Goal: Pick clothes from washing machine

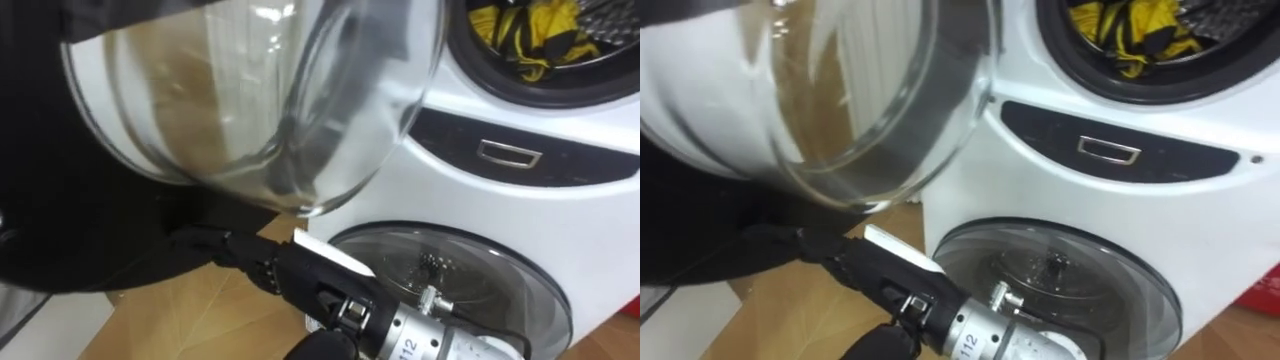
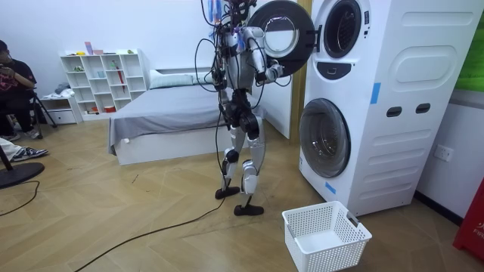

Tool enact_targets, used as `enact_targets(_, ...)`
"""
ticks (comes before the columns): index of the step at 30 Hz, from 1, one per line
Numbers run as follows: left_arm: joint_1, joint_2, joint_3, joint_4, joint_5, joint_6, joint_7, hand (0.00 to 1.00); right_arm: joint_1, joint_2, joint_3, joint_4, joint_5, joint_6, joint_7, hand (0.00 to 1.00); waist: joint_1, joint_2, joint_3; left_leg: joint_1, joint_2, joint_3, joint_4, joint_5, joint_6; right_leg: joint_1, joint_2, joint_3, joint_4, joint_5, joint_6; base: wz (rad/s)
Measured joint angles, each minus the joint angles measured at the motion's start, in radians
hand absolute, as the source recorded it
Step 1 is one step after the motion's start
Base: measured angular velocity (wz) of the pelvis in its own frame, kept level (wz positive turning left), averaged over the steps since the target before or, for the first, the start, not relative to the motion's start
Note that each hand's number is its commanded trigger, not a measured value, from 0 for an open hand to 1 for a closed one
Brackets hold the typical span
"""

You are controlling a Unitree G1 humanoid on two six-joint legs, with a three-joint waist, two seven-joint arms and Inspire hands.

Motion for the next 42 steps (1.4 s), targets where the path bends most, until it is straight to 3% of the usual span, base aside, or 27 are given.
enact_targets(10, -0.012, -0.002, -0.006, -0.006, 0.002, 0.020, 0.000, 0.00, 0.076, -0.023, -0.046, 0.002, -0.047, 0.022, -0.007, 0.00, -0.024, 0.007, -0.0002, 0.020, -0.001, 0.003, -0.004, 0.000, 0.000, 0.013, -0.001, 0.013, 0.002, -0.002, 0.002, -0.01)
enact_targets(15, -0.001, -0.003, 0.010, -0.023, 0.012, 0.031, 0.000, 0.00, 0.128, 0.003, -0.124, 0.009, -0.269, 0.024, -0.080, 0.00, -0.034, 0.003, -0.0029, 0.020, -0.001, 0.009, -0.003, 0.000, 0.000, 0.012, 0.000, 0.014, 0.003, -0.002, 0.002, 0.00)
enact_targets(17, 0.012, -0.001, 0.016, -0.046, 0.012, 0.040, 0.000, 0.00, 0.153, 0.001, -0.154, 0.011, -0.359, 0.025, -0.114, 0.00, -0.053, -0.002, -0.0056, 0.019, -0.001, 0.009, -0.003, 0.000, 0.000, 0.016, -0.003, 0.008, 0.002, -0.002, 0.002, 0.07)
enact_targets(20, 0.012, -0.011, 0.067, -0.049, 0.023, 0.048, 0.000, 0.00, 0.181, -0.003, -0.245, 0.046, -0.483, 0.028, -0.189, 0.00, -0.079, -0.008, -0.0066, 0.024, -0.003, 0.010, -0.003, 0.000, 0.000, 0.024, 0.001, 0.009, 0.002, -0.002, 0.003, 0.05)
enact_targets(22, 0.009, -0.013, 0.093, -0.050, 0.020, 0.051, -0.001, 0.00, 0.182, -0.018, -0.300, 0.049, -0.547, 0.045, -0.238, 0.00, -0.085, -0.011, -0.0068, 0.032, -0.002, 0.019, -0.005, 0.000, 0.000, 0.024, 0.003, 0.015, 0.004, -0.002, 0.003, -0.08)
enact_targets(23, 0.010, -0.013, 0.103, -0.049, 0.020, 0.051, -0.001, 0.00, 0.180, -0.034, -0.336, 0.047, -0.579, 0.045, -0.264, 0.00, -0.105, -0.013, -0.0056, 0.039, -0.002, 0.024, -0.006, 0.000, 0.000, 0.029, 0.000, 0.022, 0.004, -0.002, 0.003, -0.11)
enact_targets(27, -0.012, -0.020, 0.146, -0.047, 0.009, 0.059, -0.002, 0.00, 0.121, -0.046, -0.439, 0.047, -0.675, 0.061, -0.351, 0.00, -0.130, -0.022, -0.0022, 0.051, 0.000, 0.046, -0.018, 0.000, 0.001, 0.026, 0.004, 0.041, 0.006, -0.003, 0.004, -0.14)
enact_targets(33, -0.099, -0.030, 0.145, -0.024, -0.061, 0.079, -0.002, 0.00, -0.031, -0.045, -0.430, 0.013, -0.781, 0.126, -0.398, 0.00, -0.138, -0.047, -0.0017, 0.069, -0.001, 0.080, -0.024, 0.000, 0.001, 0.014, 0.014, 0.083, 0.021, -0.003, 0.004, -0.23)
enact_targets(38, -0.133, -0.031, 0.147, -0.002, -0.080, 0.083, -0.002, 0.00, -0.170, -0.048, -0.436, 0.002, -0.781, 0.135, -0.470, 0.00, -0.145, -0.060, -0.0065, 0.067, -0.001, 0.091, -0.023, 0.000, 0.001, 0.006, 0.016, 0.092, 0.019, -0.002, 0.003, -0.07)
enact_targets(42, -0.138, -0.031, 0.148, -0.002, -0.091, 0.092, -0.002, 0.00, -0.218, -0.049, -0.436, 0.003, -0.782, 0.144, -0.524, 0.00, -0.141, -0.054, -0.0036, 0.073, 0.000, 0.094, -0.023, 0.000, 0.001, 0.006, 0.019, 0.100, 0.019, -0.002, 0.003, -0.07)
